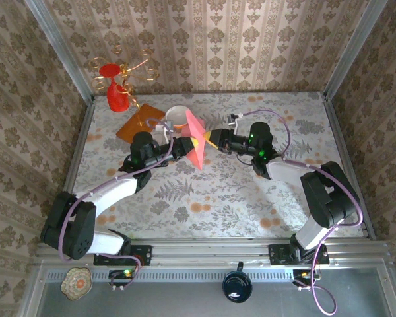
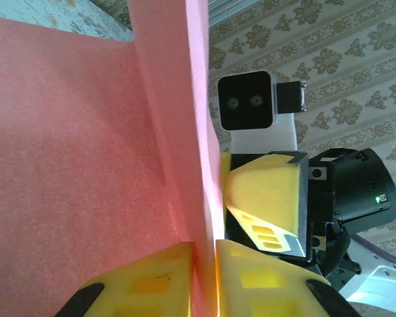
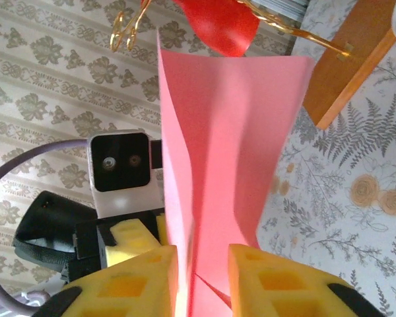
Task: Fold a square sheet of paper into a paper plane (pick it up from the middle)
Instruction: Turn over the paper at the center of the table.
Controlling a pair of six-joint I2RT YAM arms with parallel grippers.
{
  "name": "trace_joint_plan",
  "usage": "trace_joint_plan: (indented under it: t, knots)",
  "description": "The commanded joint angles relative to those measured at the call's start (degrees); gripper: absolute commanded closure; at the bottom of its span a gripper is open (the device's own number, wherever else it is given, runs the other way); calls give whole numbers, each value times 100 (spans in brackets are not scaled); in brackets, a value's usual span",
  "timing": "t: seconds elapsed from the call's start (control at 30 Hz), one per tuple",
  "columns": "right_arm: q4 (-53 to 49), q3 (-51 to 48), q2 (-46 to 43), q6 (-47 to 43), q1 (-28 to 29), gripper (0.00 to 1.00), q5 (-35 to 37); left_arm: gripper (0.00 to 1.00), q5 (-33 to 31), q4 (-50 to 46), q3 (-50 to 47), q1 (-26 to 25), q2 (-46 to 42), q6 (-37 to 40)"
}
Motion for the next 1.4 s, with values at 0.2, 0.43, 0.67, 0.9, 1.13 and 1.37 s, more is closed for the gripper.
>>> trace_joint_plan:
  t: [0.2,0.43,0.67,0.9,1.13,1.37]
  knots:
    - [-1695,-158,-790,-989,-306,53,457,86,-56,-510,-26,130,-77,502]
    - [-3526,-138,-1642,-2167,-456,45,1457,87,-1996,-4723,1295,-249,-488,2972]
    - [-4542,-217,-2266,-2827,-526,42,2512,88,-4717,-7160,2765,-1037,190,4294]
    - [-4953,-396,-2538,-2884,-720,41,2988,88,-6931,-8367,3732,-1691,1385,4614]
    - [-5053,-562,-2597,-2788,-953,41,3083,88,-8208,-9218,4496,-2026,2928,4452]
    - [-5105,-696,-2637,-2687,-1183,41,3094,88,-8419,-9342,4958,-2254,4092,4482]
